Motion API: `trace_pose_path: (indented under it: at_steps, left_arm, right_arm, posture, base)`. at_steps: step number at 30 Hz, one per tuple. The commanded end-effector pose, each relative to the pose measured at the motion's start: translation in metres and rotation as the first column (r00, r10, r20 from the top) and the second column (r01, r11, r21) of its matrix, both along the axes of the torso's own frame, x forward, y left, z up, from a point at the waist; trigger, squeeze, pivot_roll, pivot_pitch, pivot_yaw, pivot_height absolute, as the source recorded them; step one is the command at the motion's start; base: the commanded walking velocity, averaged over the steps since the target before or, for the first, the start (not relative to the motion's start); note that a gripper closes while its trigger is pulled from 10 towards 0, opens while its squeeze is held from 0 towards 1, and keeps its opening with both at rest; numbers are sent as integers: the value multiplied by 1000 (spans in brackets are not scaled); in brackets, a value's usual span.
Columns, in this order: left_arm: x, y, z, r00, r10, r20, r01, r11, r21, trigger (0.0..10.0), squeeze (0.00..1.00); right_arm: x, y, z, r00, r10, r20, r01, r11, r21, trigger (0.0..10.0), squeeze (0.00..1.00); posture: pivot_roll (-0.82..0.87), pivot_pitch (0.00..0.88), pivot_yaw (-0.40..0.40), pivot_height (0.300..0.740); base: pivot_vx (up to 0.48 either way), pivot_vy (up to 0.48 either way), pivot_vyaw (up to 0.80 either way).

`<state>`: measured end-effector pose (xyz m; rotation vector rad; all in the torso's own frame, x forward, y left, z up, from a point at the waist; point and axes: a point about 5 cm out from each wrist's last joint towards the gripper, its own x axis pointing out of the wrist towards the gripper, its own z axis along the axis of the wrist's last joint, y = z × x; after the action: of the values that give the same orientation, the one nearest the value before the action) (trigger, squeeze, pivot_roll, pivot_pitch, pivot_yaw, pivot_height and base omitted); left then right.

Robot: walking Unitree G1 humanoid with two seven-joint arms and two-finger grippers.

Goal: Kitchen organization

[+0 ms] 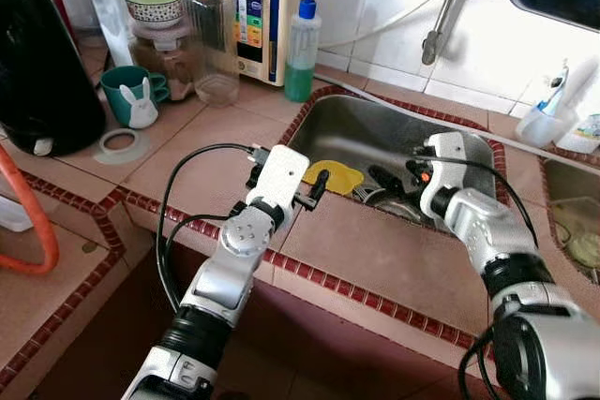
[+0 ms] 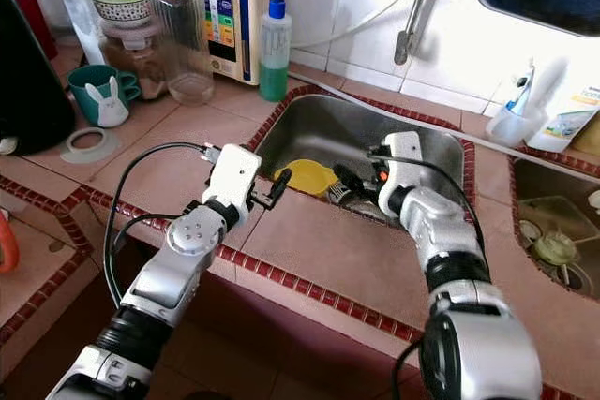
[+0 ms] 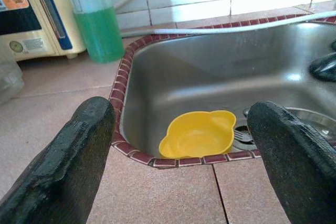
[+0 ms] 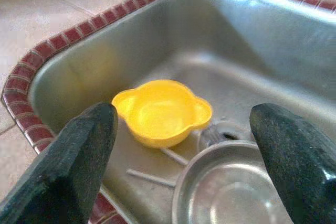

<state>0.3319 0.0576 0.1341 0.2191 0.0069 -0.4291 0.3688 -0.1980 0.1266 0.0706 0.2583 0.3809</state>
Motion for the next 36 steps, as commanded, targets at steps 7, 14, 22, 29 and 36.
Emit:
trace_pose_path:
  at_steps: [7, 14, 22, 29, 36]
  left_arm:
    - [10, 15, 5, 999, 29, 20, -29, 999, -17, 10000, 0]
    - [11, 37, -9, 991, 121, -63, -126, 989, -77, 10000, 0]
    - [2, 51, -28, 980, 159, -122, -173, 979, -110, 10000, 0]
    - [10, 24, -22, 993, 99, -61, -104, 991, -87, 10000, 0]
    - [18, 21, -17, 992, 86, -89, -97, 986, -136, 10000, 0]
  right_arm:
    - [-34, 1, 9, 989, -91, 120, 94, 995, -20, 10000, 0]
    - [-60, 8, 4, 971, -191, 142, 195, 981, -15, 10000, 0]
    - [-75, 4, -1, 912, -375, 167, 384, 923, -26, 10000, 0]
    - [-77, 11, -5, 895, -417, 158, 429, 902, -52, 10000, 0]
    - [-82, 19, -15, 898, -416, 143, 427, 902, -66, 10000, 0]
  posture:
    - [142, 0, -4, 740]
    - [118, 0, -1, 740]
    - [69, 0, -17, 740]
    - [76, 0, -69, 740]
    - [31, 0, -18, 740]
  base:
    - [0, 0, 0]
    - [0, 0, 0]
    - [0, 0, 0]
    - [0, 0, 0]
    - [0, 0, 0]
